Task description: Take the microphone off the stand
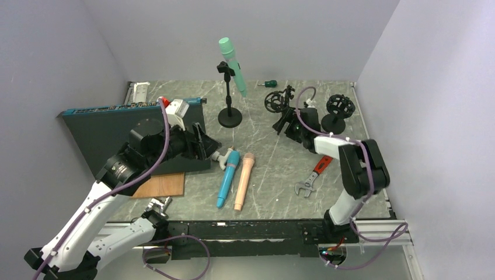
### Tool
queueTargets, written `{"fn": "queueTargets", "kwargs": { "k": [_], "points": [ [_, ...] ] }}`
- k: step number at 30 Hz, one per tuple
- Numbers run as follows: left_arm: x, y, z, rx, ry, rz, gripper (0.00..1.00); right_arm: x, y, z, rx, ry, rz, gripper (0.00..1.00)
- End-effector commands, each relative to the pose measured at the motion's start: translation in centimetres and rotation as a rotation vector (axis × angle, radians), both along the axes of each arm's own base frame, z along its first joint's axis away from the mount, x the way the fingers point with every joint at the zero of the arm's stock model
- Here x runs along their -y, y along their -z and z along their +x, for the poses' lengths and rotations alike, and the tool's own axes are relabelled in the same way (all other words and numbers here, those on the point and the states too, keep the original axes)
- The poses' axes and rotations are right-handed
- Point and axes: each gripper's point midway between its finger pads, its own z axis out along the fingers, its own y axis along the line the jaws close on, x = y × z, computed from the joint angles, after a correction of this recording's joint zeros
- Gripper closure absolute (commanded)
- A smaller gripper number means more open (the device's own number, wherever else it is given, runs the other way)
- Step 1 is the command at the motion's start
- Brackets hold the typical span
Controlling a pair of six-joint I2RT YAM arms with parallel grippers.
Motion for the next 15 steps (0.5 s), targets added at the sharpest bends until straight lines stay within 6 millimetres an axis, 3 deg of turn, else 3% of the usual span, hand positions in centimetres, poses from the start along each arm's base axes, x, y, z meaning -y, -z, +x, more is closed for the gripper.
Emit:
{"fn": "queueTargets", "kwargs": {
  "k": [1, 5, 9, 12, 15],
  "points": [
    [0.7, -2.2, 0.5, 0.059, 0.025, -0.025, 0.19, -1.3, -2.7, -4.8, 0.042, -0.09, -0.095, 0.13],
    [1.1, -2.6, 0.6, 0.067, 0.043, -0.036, 0.19, 0.1, -4.9, -8.1, 0.096, -0.073, -0.218, 0.13],
    [1.0, -2.6, 0.5, 0.071, 0.041, -0.043, 0.19, -0.6, -8.3, -9.9, 0.23, -0.162, -0.293, 0.12],
    [1.1, -2.4, 0.4, 0.067, 0.043, -0.046, 0.19, -2.3, -12.4, -9.5, 0.372, -0.247, -0.266, 0.08],
    [0.7, -2.4, 0.1, 0.069, 0.034, -0.052, 0.19, -5.5, -16.9, -8.1, 0.503, -0.371, -0.209, 0.06]
  ]
}}
